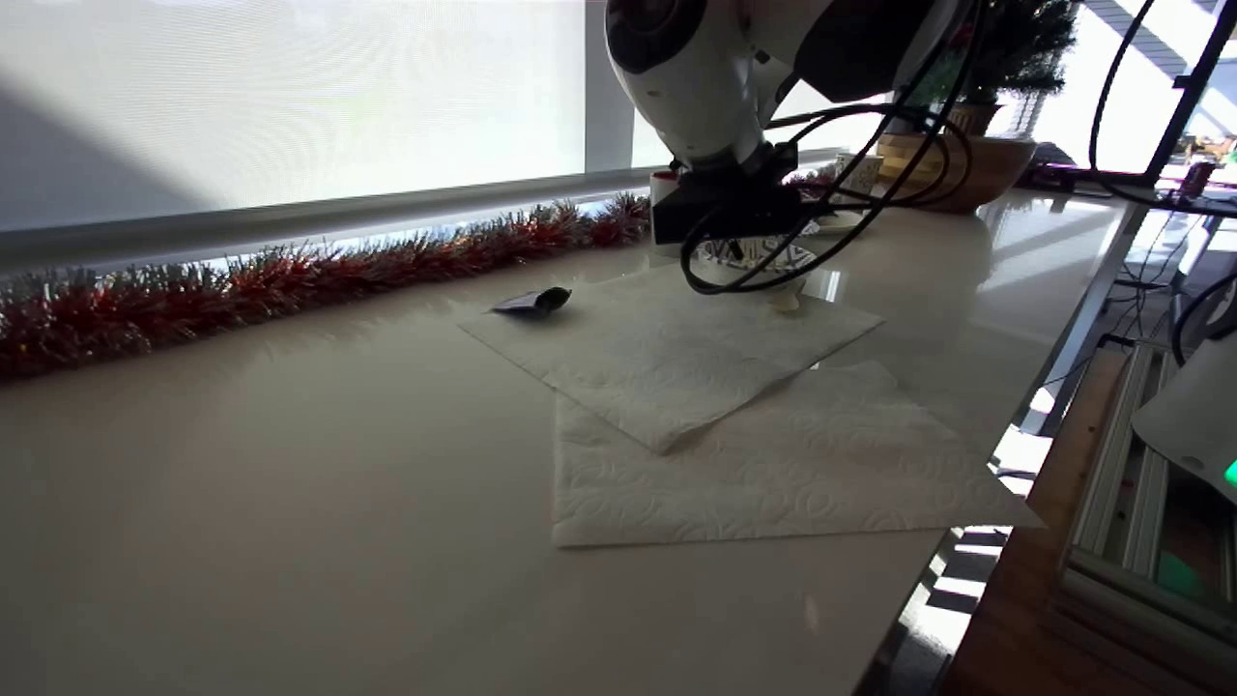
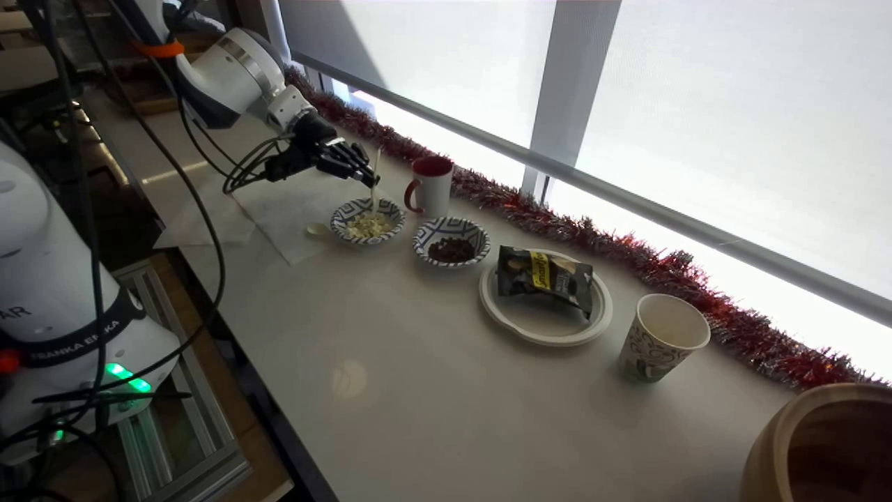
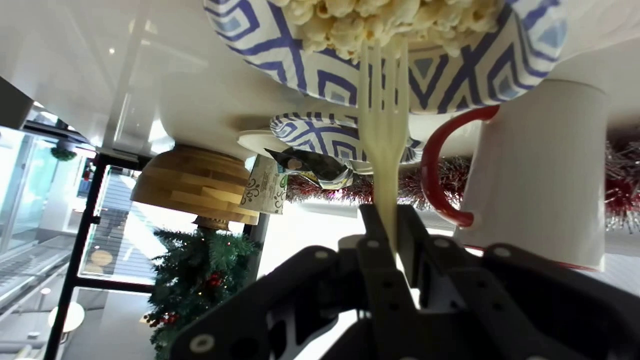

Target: Pick up one white object with the fork, and then put it in the mug

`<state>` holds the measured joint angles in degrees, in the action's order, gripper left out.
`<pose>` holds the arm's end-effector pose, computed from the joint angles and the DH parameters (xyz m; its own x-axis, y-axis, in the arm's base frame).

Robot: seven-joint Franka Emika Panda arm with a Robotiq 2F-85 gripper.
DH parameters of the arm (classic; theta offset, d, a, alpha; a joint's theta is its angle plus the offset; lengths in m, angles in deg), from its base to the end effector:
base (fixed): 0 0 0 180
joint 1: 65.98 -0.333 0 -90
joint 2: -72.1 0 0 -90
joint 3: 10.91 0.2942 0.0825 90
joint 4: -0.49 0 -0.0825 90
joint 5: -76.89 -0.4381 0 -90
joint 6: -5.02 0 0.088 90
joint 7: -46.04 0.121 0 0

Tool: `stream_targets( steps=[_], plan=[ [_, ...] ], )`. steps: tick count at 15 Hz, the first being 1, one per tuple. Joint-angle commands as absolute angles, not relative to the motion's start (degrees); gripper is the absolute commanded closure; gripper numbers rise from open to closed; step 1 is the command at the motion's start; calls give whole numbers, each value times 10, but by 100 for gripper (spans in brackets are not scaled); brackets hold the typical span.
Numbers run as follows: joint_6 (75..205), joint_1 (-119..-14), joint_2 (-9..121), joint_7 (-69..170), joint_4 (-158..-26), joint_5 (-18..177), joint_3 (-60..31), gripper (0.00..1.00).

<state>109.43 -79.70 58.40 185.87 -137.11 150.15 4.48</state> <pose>0.4463 0.1540 0.1388 0.3188 -0.3101 0.8957 -0.8898 -0.4234 0.1701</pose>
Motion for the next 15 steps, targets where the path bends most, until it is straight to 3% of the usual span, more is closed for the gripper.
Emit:
stream_targets(
  steps=[1,15],
  plan=[
    [1069,-812,554,1898,-1352,1526,39,97],
    [1052,-828,510,1907,-1332,1523,43,97]
  ],
)
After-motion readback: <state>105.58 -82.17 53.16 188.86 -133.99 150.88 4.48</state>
